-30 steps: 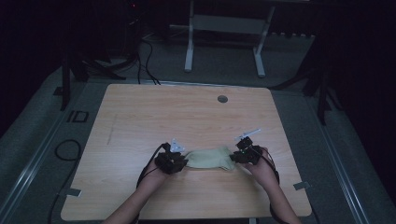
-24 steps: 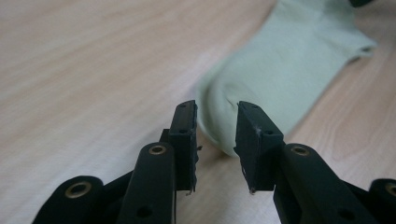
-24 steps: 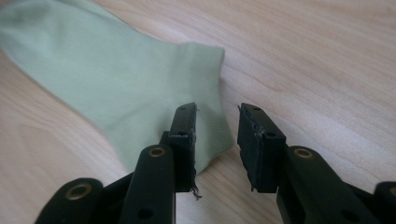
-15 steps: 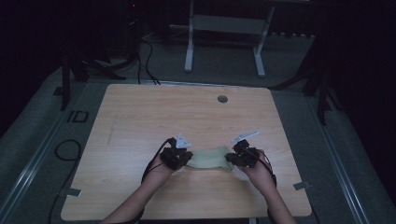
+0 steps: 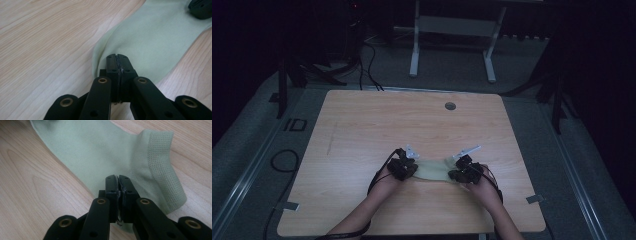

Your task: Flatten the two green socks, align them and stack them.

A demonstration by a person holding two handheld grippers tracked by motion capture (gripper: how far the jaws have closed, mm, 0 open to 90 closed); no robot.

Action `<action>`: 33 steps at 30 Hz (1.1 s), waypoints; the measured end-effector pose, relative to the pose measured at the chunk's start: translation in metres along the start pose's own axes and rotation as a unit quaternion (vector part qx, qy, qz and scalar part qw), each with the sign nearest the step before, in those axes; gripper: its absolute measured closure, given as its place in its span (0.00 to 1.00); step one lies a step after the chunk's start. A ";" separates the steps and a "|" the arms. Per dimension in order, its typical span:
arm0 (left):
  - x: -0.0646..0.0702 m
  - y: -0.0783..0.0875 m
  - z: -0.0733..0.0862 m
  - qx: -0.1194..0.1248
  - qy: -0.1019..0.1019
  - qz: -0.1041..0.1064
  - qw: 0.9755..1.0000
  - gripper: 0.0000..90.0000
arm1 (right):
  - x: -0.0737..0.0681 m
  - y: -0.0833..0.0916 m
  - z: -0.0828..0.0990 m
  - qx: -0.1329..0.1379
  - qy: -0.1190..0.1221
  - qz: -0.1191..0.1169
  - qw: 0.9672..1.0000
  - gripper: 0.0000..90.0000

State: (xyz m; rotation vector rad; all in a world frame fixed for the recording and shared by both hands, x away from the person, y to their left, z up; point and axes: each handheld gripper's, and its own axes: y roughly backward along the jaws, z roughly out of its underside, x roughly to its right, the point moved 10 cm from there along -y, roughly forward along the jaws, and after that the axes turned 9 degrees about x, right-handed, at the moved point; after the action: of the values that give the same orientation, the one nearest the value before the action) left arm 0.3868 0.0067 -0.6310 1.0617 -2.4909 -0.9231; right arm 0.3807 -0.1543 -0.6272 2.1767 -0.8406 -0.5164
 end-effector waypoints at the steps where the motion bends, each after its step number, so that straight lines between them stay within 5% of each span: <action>1: -0.001 0.001 0.002 0.003 0.005 0.002 1.000 0.98 | 0.000 0.000 0.000 0.002 0.000 0.001 1.000 0.96; 12: -0.004 0.007 0.007 0.004 0.011 0.001 1.000 0.99 | 0.005 -0.003 -0.004 0.014 0.009 0.010 1.000 0.96; 18: -0.003 0.006 0.006 -0.006 -0.001 -0.002 1.000 0.99 | 0.006 -0.003 -0.004 0.019 -0.005 0.003 1.000 0.96; 21: -0.003 0.007 0.006 -0.002 0.012 0.005 1.000 0.99 | 0.008 -0.004 -0.005 0.023 -0.013 0.000 1.000 0.93; 27: 0.006 0.012 -0.001 0.025 0.010 0.023 0.999 0.77 | 0.005 0.006 -0.014 0.038 -0.011 -0.004 0.999 0.80; 30: 0.009 0.019 -0.010 0.058 0.028 0.037 0.997 0.62 | 0.009 0.011 -0.018 0.044 -0.007 0.000 0.999 0.65; 33: 0.014 0.024 -0.013 0.073 0.022 0.048 0.996 0.48 | 0.010 0.016 -0.021 0.057 -0.007 -0.006 0.998 0.53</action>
State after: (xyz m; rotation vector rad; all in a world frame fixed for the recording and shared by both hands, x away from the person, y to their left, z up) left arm 0.3705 0.0035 -0.6052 0.9838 -2.5791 -0.6918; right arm 0.3929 -0.1592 -0.6027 2.2849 -0.8841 -0.5008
